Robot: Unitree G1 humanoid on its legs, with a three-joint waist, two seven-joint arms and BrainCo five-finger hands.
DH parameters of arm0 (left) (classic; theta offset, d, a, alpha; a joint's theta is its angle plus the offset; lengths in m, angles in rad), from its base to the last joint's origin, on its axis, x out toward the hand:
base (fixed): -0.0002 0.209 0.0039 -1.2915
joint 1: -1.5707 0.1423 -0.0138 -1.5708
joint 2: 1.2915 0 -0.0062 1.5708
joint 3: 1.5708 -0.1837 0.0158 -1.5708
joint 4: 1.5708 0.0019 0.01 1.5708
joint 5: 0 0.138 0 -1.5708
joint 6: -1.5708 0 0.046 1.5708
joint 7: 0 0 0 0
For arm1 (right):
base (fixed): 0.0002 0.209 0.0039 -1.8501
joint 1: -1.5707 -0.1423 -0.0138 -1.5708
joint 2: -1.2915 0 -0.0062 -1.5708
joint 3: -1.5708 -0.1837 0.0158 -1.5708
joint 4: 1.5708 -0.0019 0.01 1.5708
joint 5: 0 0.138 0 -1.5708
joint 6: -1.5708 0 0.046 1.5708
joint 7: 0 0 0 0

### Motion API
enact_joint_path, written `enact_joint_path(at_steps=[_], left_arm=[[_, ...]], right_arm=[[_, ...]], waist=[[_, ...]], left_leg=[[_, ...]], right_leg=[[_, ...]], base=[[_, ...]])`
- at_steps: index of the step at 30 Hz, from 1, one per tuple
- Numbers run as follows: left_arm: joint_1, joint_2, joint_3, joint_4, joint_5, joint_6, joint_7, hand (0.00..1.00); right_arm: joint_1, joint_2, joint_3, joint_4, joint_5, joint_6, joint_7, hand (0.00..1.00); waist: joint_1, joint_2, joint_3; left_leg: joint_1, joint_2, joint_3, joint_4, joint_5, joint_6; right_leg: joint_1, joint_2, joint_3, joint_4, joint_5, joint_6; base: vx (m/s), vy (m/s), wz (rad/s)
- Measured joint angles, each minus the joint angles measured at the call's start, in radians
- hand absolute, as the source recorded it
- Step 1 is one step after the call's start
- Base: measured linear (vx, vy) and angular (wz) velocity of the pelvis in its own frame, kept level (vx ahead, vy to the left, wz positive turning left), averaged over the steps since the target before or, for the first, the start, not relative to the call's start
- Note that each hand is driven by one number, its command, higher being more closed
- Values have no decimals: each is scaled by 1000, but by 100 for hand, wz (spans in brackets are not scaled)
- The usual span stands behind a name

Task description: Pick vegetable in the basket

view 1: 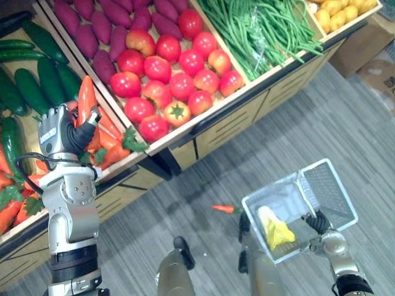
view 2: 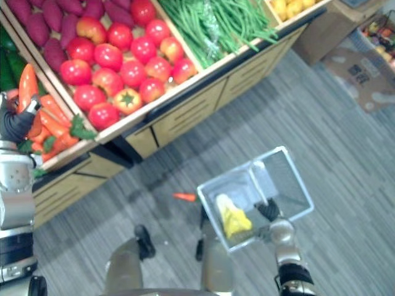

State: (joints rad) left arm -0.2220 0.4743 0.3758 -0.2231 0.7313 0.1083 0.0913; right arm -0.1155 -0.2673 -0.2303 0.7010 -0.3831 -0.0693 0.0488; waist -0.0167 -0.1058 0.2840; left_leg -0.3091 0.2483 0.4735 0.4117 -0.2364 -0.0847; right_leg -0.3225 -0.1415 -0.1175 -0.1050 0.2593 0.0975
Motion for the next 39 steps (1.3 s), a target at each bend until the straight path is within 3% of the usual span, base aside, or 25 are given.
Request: enact_joint_path(at_steps=[7,8,15,20,26,34,39], left_arm=[[108,24,-92,-205,-8,-119,10,100],[115,38,-122,-217,-20,-151,10,100],[176,44,-228,-236,-102,-257,6,100],[196,43,-304,-236,-142,-297,-20,100],[213,22,-482,-236,-182,-316,-53,100],[119,-96,-797,-174,-217,-347,-99,100],[61,-147,-911,-51,-216,-347,-117,100]], right_arm=[[-18,-59,-1,-4,-2,0,2,100],[-29,-91,-1,-5,-9,0,3,100],[-107,-236,16,-26,-9,-1,3,100],[-122,-278,72,-84,-10,-1,5,100],[-131,-335,166,-264,-8,-1,29,100],[-171,-342,366,-487,-6,-8,126,100],[-199,-342,444,-567,-6,-40,155,100]], waist=[[-2,6,-65],[-1,10,-72],[-4,53,-123],[-7,70,-136],[-9,98,-158],[-8,119,-188],[-11,113,-223]], left_leg=[[26,3,-10,11,-5,-5],[47,2,-7,13,-6,-6],[135,16,68,32,-43,-12],[199,29,144,50,-68,-19],[274,65,245,79,-105,-37],[388,125,391,88,-130,-77],[405,153,443,101,-137,-92]], right_leg=[[35,1,-11,0,-6,-7],[53,1,-10,0,-6,-7],[89,10,62,0,-13,-17],[101,28,137,-1,-9,-12],[105,69,239,0,9,10],[115,136,330,26,-3,-6],[84,170,353,56,-9,-13]], base=[[-26,-13,2],[-17,0,-4],[-31,-1,-30],[-17,-20,-50],[11,-29,-57],[40,-34,-43],[45,-16,-32]])
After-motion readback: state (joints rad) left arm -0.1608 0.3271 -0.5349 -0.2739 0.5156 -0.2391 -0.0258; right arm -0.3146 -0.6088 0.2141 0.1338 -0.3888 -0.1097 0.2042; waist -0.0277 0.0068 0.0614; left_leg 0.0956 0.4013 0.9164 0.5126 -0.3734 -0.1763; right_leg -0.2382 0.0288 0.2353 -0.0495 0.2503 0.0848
